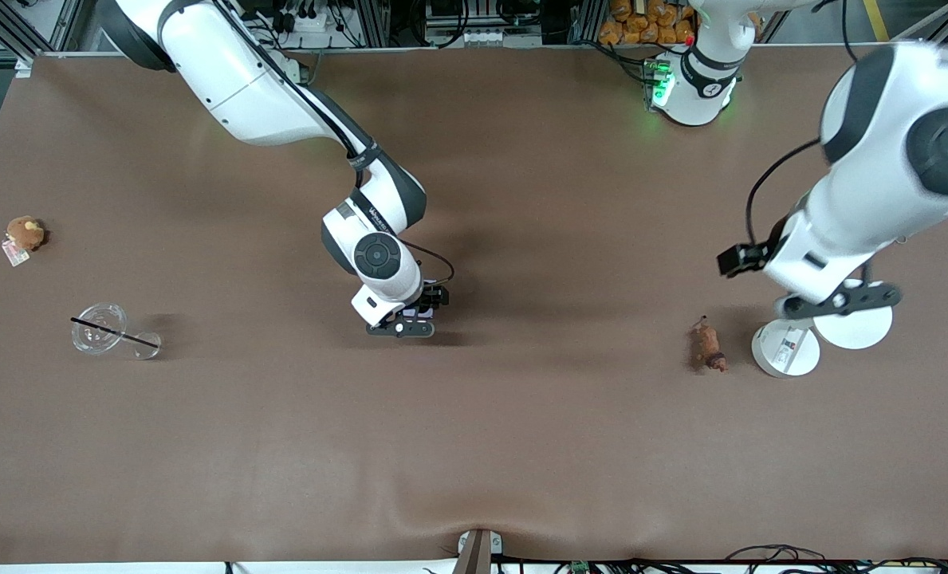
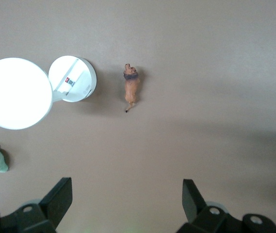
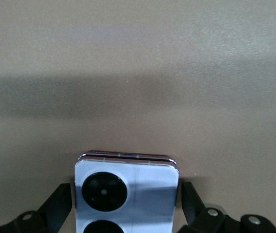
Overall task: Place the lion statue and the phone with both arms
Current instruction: 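Raise the left gripper away while the right gripper carries the phone, then lower the held phone beside the clear cup with the right gripper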
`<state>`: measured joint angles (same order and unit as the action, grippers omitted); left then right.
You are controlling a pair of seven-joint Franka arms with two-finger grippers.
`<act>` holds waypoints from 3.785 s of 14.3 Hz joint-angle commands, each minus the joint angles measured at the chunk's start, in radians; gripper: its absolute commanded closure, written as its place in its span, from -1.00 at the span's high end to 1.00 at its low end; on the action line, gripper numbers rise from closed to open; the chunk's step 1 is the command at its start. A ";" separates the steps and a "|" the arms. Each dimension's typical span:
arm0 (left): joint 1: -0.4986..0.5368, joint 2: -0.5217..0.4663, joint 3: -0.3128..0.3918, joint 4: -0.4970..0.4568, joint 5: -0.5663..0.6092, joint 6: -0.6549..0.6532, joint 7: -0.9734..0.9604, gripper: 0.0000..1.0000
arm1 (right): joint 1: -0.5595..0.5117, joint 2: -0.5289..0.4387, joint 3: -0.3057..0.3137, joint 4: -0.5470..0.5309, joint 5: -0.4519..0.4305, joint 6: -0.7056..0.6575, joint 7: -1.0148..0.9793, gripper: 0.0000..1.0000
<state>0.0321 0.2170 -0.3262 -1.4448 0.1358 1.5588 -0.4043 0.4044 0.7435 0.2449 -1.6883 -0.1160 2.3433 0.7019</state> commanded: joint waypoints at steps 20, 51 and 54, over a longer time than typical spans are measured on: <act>-0.133 -0.318 0.322 -0.164 -0.140 -0.054 0.305 1.00 | -0.127 -0.366 -0.208 -0.145 -0.002 -0.322 -0.200 -0.29; -0.132 -0.323 0.322 -0.161 -0.140 -0.074 0.305 1.00 | -0.233 -0.346 -0.490 -0.554 0.002 0.228 -0.656 0.59; -0.135 -0.324 0.319 -0.161 -0.140 -0.088 0.305 1.00 | -0.236 -0.345 -0.492 -0.554 0.002 0.228 -0.662 0.81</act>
<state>-0.0953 -0.0864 -0.0114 -1.5983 0.0089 1.4902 -0.1062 0.1895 0.4071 -0.2533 -2.2283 -0.1173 2.5529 0.0651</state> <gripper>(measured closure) 0.000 0.163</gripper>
